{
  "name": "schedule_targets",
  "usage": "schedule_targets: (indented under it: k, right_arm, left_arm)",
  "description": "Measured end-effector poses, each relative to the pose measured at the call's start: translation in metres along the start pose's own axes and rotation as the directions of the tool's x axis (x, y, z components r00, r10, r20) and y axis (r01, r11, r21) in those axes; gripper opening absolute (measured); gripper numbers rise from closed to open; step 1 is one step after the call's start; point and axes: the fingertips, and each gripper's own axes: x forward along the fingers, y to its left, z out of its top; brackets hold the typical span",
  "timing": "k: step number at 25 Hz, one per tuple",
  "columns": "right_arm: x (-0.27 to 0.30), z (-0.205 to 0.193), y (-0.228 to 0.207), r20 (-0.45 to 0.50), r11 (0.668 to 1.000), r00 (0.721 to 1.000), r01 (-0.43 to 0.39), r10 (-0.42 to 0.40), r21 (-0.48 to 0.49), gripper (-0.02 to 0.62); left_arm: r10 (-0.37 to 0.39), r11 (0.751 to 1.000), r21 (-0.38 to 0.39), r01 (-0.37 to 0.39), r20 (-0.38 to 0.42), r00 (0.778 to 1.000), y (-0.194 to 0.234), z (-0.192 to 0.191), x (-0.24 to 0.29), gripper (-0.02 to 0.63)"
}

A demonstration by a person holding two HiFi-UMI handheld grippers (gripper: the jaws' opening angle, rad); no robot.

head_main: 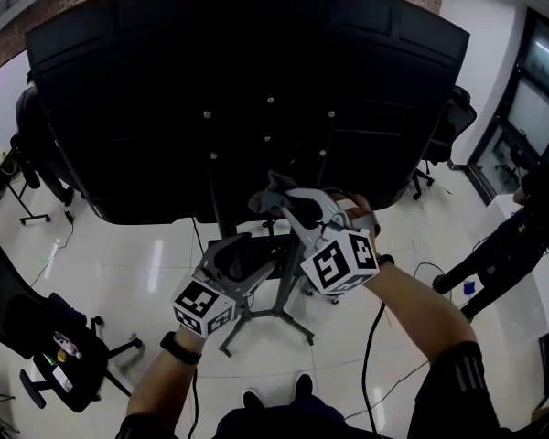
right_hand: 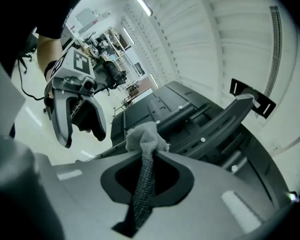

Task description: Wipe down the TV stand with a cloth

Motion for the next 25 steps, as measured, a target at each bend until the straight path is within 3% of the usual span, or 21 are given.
schedule_targets:
  k: [8,16,20,25]
  right_arm:
    - [-0.023,0.018,-0.111,0.073,0.999,0.996,0.049,-0.047,-0.024,0.015]
    - [-0.022,0.013,-0.197,0.08,0.998,0.995,0.065,-0.064,-0.012,0.015]
    - [-0.013,0.001,-0.216,0.063,0.999,0.998,0.011,-0.014,0.039,0.015]
    - [-0.001,-0.025,-0.227,0.038,0.968,0.993,-0.12,0.115,0.219,0.015]
  left_arm:
    - [0.015,0.998,0.064,-0.02,0.079,0.997,-0.005,0.081,0.037,0.298]
    - [0.035,0.993,0.104,-0.048,0.127,0.991,0.008,0.132,0.074,0.298]
    - [0.042,0.99,0.127,-0.061,0.149,0.988,0.014,0.149,0.09,0.298]
    - [0.047,0.989,0.131,-0.067,0.155,0.987,0.014,0.157,0.107,0.298]
